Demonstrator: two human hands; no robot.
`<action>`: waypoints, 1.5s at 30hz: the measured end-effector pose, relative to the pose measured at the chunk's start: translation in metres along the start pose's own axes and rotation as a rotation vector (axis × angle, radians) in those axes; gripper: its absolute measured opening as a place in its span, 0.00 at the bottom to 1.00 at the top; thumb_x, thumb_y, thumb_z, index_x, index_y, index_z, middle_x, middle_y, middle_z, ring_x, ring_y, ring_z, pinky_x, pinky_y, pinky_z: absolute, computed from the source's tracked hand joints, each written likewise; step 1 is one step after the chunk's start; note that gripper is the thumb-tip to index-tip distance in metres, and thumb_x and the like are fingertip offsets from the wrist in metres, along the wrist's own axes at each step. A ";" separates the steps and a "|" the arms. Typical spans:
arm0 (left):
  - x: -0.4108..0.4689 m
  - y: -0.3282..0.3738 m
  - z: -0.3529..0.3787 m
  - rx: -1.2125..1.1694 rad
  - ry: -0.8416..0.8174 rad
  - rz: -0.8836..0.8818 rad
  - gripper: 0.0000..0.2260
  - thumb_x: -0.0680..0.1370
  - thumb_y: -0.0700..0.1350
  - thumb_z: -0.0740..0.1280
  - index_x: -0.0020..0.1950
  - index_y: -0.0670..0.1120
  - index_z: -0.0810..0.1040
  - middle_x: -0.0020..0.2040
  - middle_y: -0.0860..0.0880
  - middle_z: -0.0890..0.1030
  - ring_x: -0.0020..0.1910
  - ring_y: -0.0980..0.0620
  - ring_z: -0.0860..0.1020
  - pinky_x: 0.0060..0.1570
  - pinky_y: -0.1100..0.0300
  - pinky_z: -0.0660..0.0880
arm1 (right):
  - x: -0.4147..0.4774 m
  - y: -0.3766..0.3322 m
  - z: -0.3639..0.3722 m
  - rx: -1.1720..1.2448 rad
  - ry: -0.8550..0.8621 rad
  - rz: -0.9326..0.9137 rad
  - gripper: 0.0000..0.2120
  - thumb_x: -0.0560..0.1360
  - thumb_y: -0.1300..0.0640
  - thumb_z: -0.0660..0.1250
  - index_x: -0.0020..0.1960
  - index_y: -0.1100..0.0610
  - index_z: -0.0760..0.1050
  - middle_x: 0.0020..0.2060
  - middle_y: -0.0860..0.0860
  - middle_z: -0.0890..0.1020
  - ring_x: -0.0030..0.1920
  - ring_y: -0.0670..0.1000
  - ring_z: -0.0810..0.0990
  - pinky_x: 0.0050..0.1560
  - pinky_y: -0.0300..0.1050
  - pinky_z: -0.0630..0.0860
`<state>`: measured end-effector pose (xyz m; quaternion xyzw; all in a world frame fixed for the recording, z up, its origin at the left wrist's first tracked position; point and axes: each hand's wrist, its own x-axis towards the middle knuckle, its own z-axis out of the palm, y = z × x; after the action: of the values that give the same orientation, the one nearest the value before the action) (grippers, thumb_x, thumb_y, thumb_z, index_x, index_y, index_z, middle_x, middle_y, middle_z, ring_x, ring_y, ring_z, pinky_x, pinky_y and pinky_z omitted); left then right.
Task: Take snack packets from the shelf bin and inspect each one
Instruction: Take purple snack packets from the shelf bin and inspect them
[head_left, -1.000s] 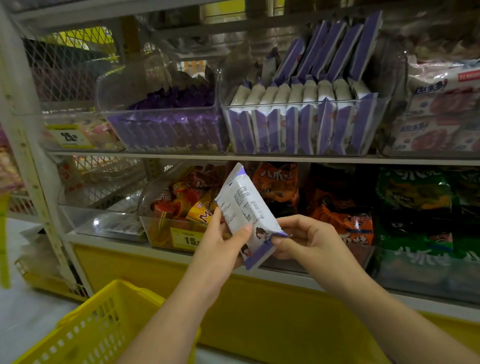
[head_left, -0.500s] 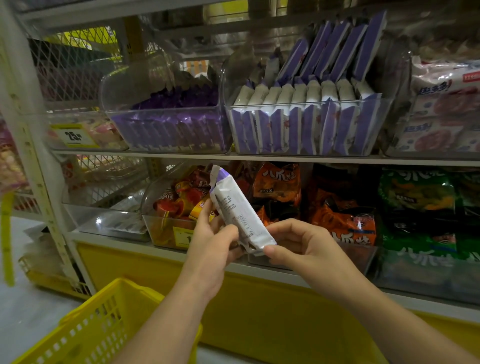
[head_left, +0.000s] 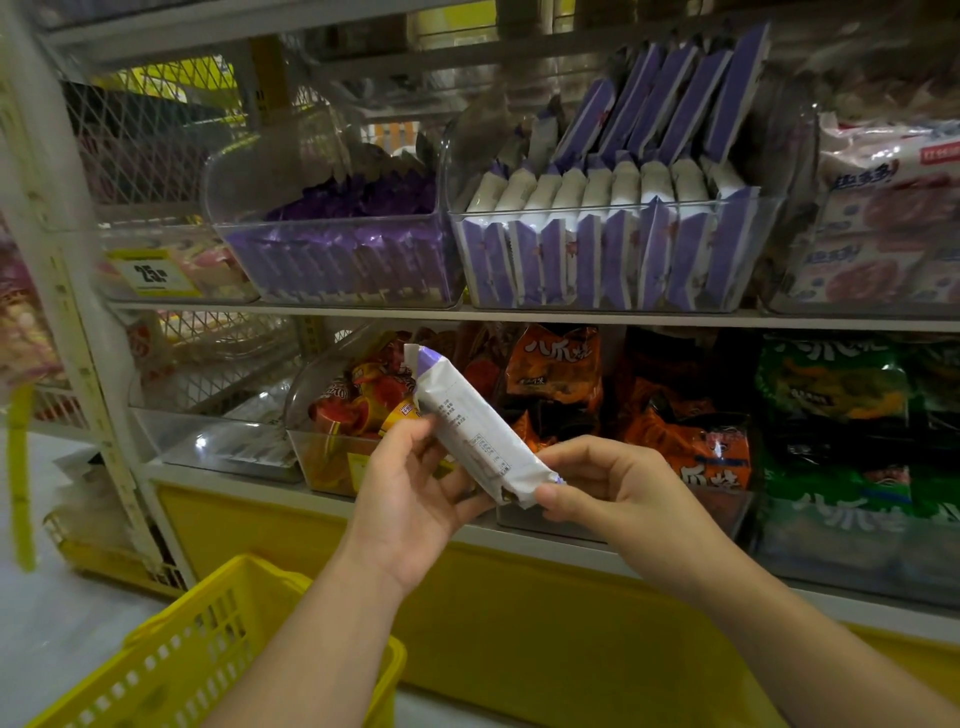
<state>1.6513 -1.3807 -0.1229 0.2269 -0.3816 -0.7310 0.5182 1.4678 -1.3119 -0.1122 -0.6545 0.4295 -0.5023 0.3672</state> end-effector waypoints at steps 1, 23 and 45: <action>-0.001 0.000 0.001 0.024 -0.004 0.004 0.22 0.70 0.51 0.66 0.62 0.43 0.77 0.53 0.43 0.82 0.48 0.42 0.84 0.41 0.46 0.80 | 0.001 0.000 0.000 -0.003 0.013 -0.002 0.09 0.68 0.50 0.71 0.47 0.46 0.82 0.47 0.45 0.86 0.48 0.46 0.85 0.46 0.37 0.80; -0.007 0.127 0.100 1.062 -0.016 0.862 0.24 0.74 0.51 0.72 0.70 0.60 0.73 0.61 0.68 0.75 0.57 0.75 0.73 0.50 0.79 0.70 | 0.047 -0.134 -0.037 -0.547 0.027 -0.218 0.26 0.78 0.46 0.63 0.72 0.32 0.58 0.46 0.27 0.78 0.52 0.26 0.75 0.48 0.22 0.72; 0.214 0.219 0.168 1.839 0.036 0.619 0.19 0.78 0.50 0.68 0.69 0.54 0.71 0.40 0.56 0.75 0.47 0.48 0.78 0.49 0.58 0.74 | 0.244 -0.190 -0.153 -1.687 0.041 -0.285 0.18 0.77 0.49 0.62 0.67 0.48 0.71 0.65 0.51 0.75 0.62 0.57 0.73 0.59 0.48 0.70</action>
<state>1.5805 -1.5629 0.1664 0.4439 -0.8389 0.0251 0.3138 1.3863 -1.4778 0.1791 -0.7472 0.5800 -0.0678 -0.3172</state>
